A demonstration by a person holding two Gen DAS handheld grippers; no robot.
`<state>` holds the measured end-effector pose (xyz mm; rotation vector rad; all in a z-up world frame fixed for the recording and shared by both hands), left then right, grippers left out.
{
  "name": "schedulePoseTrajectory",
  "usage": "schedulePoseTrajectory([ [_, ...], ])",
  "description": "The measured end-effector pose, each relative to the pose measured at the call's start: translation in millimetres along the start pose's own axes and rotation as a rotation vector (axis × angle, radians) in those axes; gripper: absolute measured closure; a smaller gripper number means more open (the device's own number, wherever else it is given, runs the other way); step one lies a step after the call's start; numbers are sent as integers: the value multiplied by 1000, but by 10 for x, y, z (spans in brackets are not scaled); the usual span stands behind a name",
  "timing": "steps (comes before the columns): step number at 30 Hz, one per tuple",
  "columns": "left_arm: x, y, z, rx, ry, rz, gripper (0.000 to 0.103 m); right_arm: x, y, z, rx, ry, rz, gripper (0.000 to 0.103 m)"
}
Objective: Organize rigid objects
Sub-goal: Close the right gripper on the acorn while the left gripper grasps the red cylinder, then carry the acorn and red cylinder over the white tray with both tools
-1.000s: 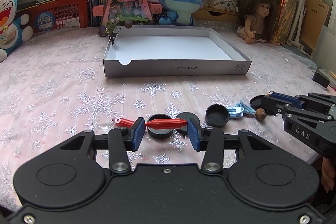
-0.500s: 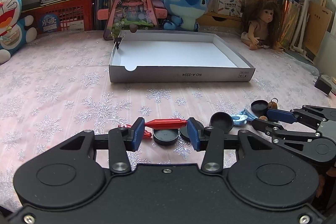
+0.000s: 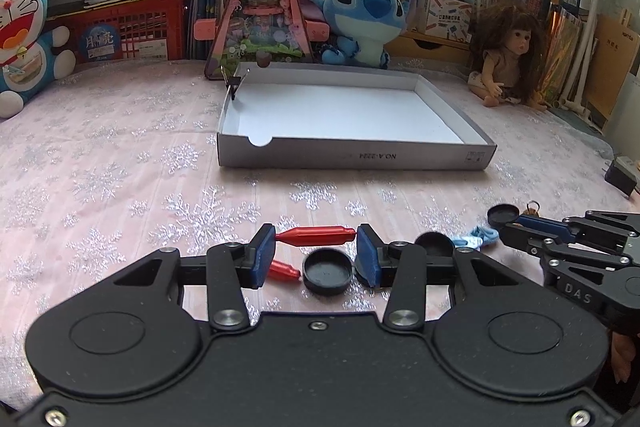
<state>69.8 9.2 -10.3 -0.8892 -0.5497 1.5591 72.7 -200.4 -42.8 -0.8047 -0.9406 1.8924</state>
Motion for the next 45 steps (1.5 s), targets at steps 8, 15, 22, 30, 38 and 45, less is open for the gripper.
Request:
schedulePoseTrajectory([
  [8, -8, -282, -36, -31, 22, 20, 61, -219, -277, 28, -31, -9, -111, 82],
  [15, -38, -645, -215, 7, 75, 67, 61, -428, -541, -166, 14, -67, -273, 82],
  [22, -130, -936, -536, 74, 92, 75, 61, -595, -787, -539, 79, -136, -412, 82],
  [30, -139, -1167, -1070, 170, 71, 120, 61, -691, -926, -986, 179, -188, -505, 82],
  [38, -125, -1089, -1411, 207, 9, 107, 61, -652, -918, -1295, 223, -155, -468, 81],
  [45, -108, -1026, -1538, 211, -30, 88, 61, -644, -819, -1459, 258, -122, -440, 81],
])
Point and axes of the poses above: each gripper's, at about its wrist camera, not at the fingertips, and z roughly against the way its jaws point, x to its left, y to its underside, the point moved 8 cm from there along -z, roughly the way its jaws point, and after that the axes turned 9 degrees about z, right-handed, at the moved point
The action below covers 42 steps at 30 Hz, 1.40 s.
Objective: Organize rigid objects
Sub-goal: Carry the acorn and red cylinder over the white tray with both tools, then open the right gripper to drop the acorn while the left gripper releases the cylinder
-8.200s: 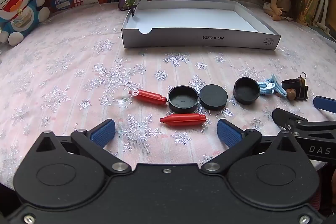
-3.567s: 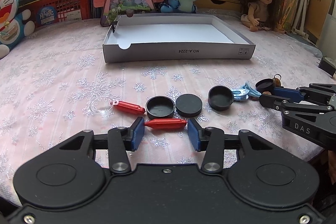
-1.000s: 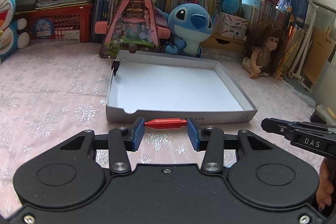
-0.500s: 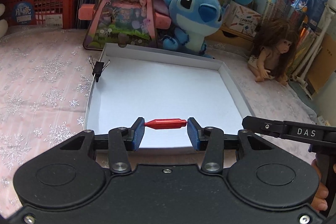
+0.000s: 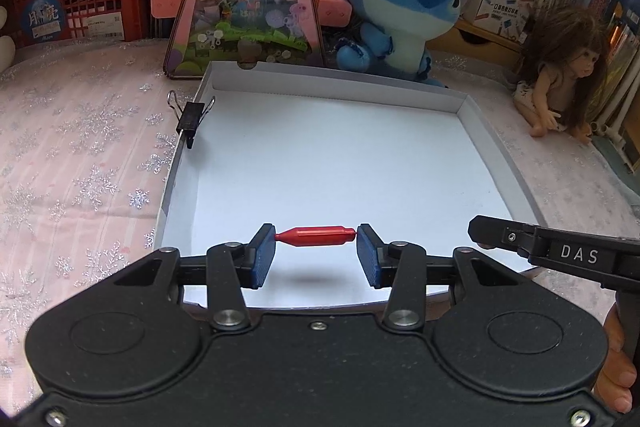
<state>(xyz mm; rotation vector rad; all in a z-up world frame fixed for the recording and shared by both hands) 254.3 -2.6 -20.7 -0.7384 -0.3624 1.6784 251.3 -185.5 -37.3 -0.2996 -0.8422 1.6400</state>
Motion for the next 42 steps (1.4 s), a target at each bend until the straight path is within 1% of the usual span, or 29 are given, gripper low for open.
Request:
schedulePoseTrajectory([
  [9, 14, 40, -88, 7, -22, -8, 61, 16, 50, -72, 14, 22, 32, 81],
  [13, 25, 56, -117, 11, -29, -9, 61, 15, 52, -75, 11, 27, 35, 79],
  [22, 21, 87, -112, 9, -33, -13, 60, 0, 61, -68, 7, 21, 34, 77],
  [24, 21, 80, -87, 2, -29, -8, 59, 7, 58, -47, -1, 17, 39, 77],
  [25, 21, 76, -71, -3, -28, -8, 55, 15, 55, -33, -7, 16, 44, 76],
  [27, 18, 68, -24, -16, -26, -10, 51, 30, 53, -1, -16, 18, 55, 70],
  [28, 17, 67, 2, -21, -24, -13, 48, 41, 53, 21, -22, 19, 62, 61],
  [29, 15, 67, 30, -26, -21, -15, 44, 51, 53, 38, -27, 21, 68, 57],
  [31, 15, 70, 99, -40, -15, -19, 39, 71, 63, 84, -38, 25, 85, 55],
  [32, 14, 76, 132, -46, -13, -21, 37, 82, 65, 112, -44, 28, 96, 52],
  [35, 14, 111, 247, -64, -2, -31, 34, 104, 84, 188, -63, 38, 120, 44],
  [37, 13, 159, 338, -78, 7, -40, 31, 116, 108, 243, -73, 39, 130, 42],
  [42, 15, 326, 554, -118, 22, -64, 28, 173, 192, 408, -108, 47, 179, 33],
])
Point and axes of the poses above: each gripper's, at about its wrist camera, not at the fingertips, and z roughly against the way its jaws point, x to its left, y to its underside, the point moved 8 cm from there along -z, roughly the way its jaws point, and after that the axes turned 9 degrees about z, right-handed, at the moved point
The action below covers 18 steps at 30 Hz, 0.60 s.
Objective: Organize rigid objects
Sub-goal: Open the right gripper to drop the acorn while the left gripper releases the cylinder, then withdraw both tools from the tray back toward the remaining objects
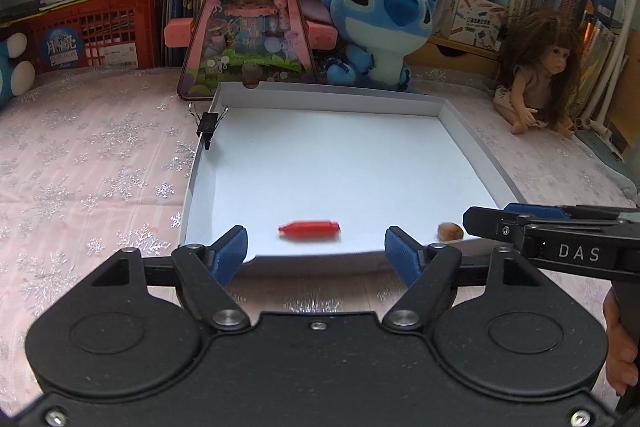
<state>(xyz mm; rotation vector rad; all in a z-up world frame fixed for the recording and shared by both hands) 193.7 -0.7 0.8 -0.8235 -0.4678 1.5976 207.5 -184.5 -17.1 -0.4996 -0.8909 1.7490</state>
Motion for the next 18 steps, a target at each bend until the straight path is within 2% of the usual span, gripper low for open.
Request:
schedulePoseTrajectory([
  [9, 17, 326, 374, -73, 24, -50, 22, 104, 247, 340, -99, 56, 137, 24],
  [18, 135, 615, 607, -119, 50, -52, 19, 122, 582, 599, -160, 92, 227, 18],
])
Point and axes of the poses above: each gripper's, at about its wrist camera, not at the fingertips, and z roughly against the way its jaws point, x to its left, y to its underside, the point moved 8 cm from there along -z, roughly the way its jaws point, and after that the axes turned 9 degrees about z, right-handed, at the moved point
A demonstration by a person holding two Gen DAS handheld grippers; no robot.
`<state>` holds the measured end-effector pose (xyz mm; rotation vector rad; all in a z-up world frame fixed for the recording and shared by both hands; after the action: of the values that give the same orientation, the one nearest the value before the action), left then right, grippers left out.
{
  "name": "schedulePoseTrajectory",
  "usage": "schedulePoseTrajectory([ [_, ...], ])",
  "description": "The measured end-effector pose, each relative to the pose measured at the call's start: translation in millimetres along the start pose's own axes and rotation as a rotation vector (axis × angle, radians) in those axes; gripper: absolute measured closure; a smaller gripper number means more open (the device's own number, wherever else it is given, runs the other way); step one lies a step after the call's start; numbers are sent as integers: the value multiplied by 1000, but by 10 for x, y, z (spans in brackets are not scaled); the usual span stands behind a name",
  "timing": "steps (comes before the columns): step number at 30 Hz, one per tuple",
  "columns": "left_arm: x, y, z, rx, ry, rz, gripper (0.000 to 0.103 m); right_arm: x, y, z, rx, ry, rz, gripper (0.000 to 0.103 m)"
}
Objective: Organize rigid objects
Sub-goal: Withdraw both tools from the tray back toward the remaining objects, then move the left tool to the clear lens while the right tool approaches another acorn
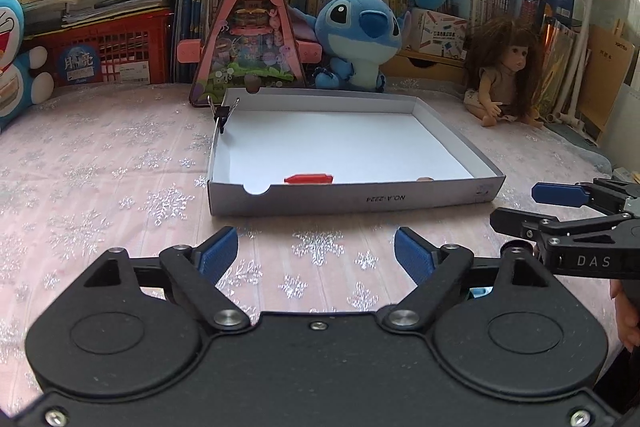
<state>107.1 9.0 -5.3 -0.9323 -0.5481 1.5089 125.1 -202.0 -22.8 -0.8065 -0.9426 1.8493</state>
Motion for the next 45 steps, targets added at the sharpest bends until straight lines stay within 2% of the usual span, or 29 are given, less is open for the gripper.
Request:
schedulePoseTrajectory([
  [8, 126, 202, 134, -18, -7, -20, 16, 13, 247, 170, -18, 20, 49, 17],
  [15, 269, 351, 226, -22, -54, -41, 17, 13, 432, 291, -17, 0, 72, 17],
  [18, 321, 386, 276, -17, -75, -56, 27, -9, 497, 369, -26, 13, 77, 23],
  [20, 337, 425, 295, 8, -74, -62, 42, -26, 533, 425, -28, 9, 68, 34],
  [22, 341, 470, 310, 32, -58, -62, 44, -23, 566, 454, -18, -2, 63, 42],
  [25, 311, 519, 299, 46, -53, -76, 44, -12, 604, 445, 3, -16, 50, 47],
  [34, 240, 546, 188, 33, -76, -98, 44, -80, 599, 271, 49, 55, -1, 47],
  [40, 237, 513, 140, 11, -96, -112, 40, -218, 642, 185, 92, 112, -46, 45],
  [45, 223, 500, 85, 2, -114, -133, 39, -235, 639, 189, 92, 128, -49, 43],
])
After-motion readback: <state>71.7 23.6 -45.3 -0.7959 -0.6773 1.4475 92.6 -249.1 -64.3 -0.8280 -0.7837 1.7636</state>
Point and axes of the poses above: each gripper's, at about its wrist camera, not at the fingertips, and z roughly against the way its jaws point, x to its left, y to its underside, the point moved 8 cm from there along -z, roughly the way its jaws point, and after that the axes turned 9 degrees about z, right-handed, at the moved point
